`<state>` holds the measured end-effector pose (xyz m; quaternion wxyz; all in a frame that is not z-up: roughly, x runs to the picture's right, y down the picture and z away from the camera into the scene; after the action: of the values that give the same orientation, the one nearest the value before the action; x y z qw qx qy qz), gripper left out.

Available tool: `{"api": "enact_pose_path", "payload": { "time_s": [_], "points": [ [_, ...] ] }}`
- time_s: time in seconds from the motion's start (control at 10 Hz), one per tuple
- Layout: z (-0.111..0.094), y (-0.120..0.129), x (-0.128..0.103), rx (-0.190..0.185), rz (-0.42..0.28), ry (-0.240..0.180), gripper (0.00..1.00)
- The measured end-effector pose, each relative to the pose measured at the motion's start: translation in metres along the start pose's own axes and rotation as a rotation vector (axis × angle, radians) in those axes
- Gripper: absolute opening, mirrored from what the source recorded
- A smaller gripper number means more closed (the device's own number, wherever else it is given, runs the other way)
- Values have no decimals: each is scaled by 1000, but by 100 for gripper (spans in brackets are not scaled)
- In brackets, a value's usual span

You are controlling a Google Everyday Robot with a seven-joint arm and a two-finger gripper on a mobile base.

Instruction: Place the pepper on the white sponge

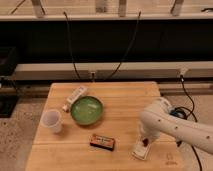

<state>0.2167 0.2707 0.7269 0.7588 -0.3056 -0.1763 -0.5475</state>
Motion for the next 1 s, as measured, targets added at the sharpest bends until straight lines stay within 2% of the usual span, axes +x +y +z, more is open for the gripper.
{"api": "enact_pose_path", "payload": {
  "time_s": [0.5, 0.8, 1.0],
  "points": [
    [1, 8, -27, 35, 18, -14, 0],
    [-2, 1, -44, 50, -22, -21, 23],
    [0, -1, -49, 61, -35, -28, 46]
  ]
}}
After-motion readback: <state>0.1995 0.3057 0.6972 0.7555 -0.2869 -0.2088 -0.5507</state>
